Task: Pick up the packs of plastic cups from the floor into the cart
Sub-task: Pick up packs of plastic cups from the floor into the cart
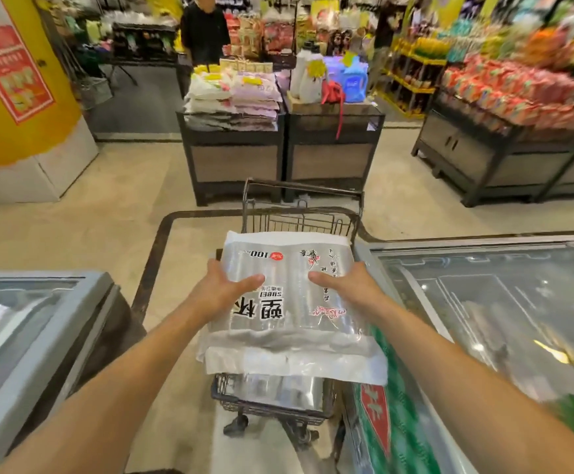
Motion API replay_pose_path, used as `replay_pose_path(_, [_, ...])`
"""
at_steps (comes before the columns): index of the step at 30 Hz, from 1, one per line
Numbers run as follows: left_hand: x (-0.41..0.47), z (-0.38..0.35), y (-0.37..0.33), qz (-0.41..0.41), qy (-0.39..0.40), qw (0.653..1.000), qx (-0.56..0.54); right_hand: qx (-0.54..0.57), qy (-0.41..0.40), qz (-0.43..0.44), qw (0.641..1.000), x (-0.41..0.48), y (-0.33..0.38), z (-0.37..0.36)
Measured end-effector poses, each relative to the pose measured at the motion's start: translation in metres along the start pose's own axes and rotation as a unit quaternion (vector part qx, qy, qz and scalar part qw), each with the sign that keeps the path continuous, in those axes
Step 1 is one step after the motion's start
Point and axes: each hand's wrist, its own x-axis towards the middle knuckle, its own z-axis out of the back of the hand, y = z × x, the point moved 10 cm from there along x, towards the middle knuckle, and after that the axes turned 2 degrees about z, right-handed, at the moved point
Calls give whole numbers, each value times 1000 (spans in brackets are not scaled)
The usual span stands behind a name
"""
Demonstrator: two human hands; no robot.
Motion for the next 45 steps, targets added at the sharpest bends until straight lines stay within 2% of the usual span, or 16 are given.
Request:
replay_pose_path(3, [55, -12, -10, -22, 27, 999, 8, 2, -45, -32, 998, 33, -13, 9])
replay_pose_path(6, [116, -26, -2, -13, 45, 998, 29, 20, -55, -45, 997, 74, -34, 10])
replay_pose_path(11, [205, -64, 14, 15, 68, 996, 47, 11, -61, -95, 994, 190, -130, 3])
replay_pose_path(14, [245, -87, 23, 17, 69, 995, 68, 9, -71, -122, 990, 209, -113, -1])
replay_pose_path(16, [275, -101, 36, 28, 81, 993, 83, -2, -66, -137, 988, 232, -115, -7])
replay_pose_path(23, [383, -164, 102, 57, 112, 989, 72, -24, -79, -188, 979, 332, -205, -34])
replay_pose_path(27, [436, -198, 162, 91, 116, 987, 68, -56, -82, -213, 972, 371, -251, -49])
replay_pose_path(30, [449, -220, 182, 107, 111, 986, 64, -80, -83, -221, 968, 391, -278, -58])
replay_pose_path(33, [459, -229, 189, 94, 74, 991, 63, -85, -116, -211, 967, 400, -291, -64])
replay_pose_path(37, [471, -240, 213, 123, 87, 986, 70, -88, -155, -203, 963, 398, -303, -65])
replay_pose_path(45, [463, -241, 207, 166, 99, 977, 92, -123, -128, -206, 962, 394, -285, -64])
